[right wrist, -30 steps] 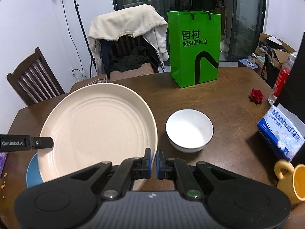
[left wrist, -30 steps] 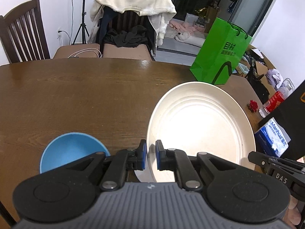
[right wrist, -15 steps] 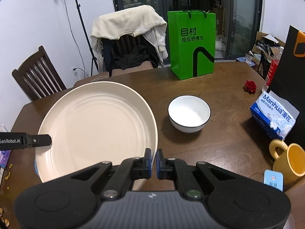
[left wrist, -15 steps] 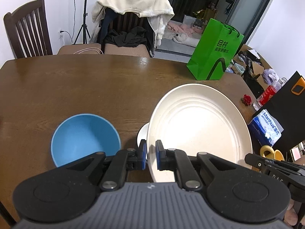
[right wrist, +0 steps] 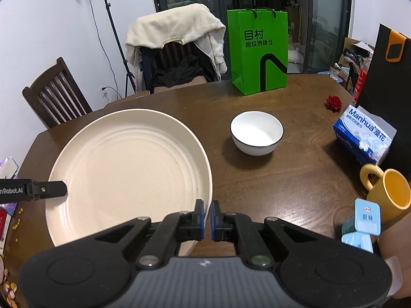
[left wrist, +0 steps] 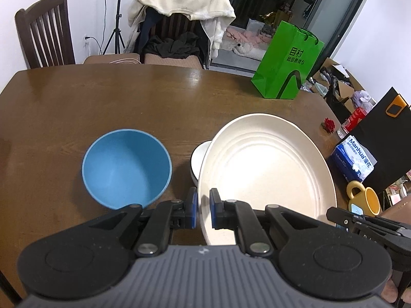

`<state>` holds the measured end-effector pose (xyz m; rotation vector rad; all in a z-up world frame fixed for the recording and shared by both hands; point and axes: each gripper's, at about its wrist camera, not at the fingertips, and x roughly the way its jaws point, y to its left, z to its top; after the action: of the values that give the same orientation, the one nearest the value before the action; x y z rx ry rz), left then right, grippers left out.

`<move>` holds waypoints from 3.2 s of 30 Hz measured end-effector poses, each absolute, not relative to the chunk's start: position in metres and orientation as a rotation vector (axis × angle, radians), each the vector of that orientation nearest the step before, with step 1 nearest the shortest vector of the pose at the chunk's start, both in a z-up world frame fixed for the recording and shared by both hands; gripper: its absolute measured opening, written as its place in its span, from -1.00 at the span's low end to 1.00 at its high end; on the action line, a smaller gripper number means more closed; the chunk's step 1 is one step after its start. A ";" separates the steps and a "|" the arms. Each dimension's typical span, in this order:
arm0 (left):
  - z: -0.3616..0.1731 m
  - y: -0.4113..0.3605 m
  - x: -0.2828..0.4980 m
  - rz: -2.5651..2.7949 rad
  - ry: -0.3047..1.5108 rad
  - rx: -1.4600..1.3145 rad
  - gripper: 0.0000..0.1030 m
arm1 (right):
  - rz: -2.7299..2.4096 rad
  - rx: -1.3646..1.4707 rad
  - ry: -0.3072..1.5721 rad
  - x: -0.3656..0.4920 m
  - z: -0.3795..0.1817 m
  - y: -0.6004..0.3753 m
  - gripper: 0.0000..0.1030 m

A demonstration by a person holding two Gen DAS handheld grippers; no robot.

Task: Organize plates and bowls
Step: 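Carry the held plate with both grippers over the stacked cream plates, then lower the held plate onto the stacked cream plates with both grippers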

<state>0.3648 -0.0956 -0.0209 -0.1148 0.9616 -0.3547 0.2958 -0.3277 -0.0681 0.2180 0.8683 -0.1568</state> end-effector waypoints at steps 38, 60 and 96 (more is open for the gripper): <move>-0.040 -0.028 0.271 -0.282 0.965 -0.184 -0.80 | -0.073 0.142 0.919 0.222 -0.086 -0.264 -0.89; -0.063 0.014 0.249 -0.215 0.986 -0.227 -0.80 | -0.010 0.082 0.953 0.213 -0.103 -0.224 -0.89; -0.123 0.068 0.241 -0.037 1.060 -0.297 -0.80 | 0.149 -0.042 1.067 0.244 -0.160 -0.164 -0.88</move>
<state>0.2405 0.0684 -0.1232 -0.2973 1.0604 -0.0373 0.2443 -0.1637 -0.1604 -0.0418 1.0675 0.1490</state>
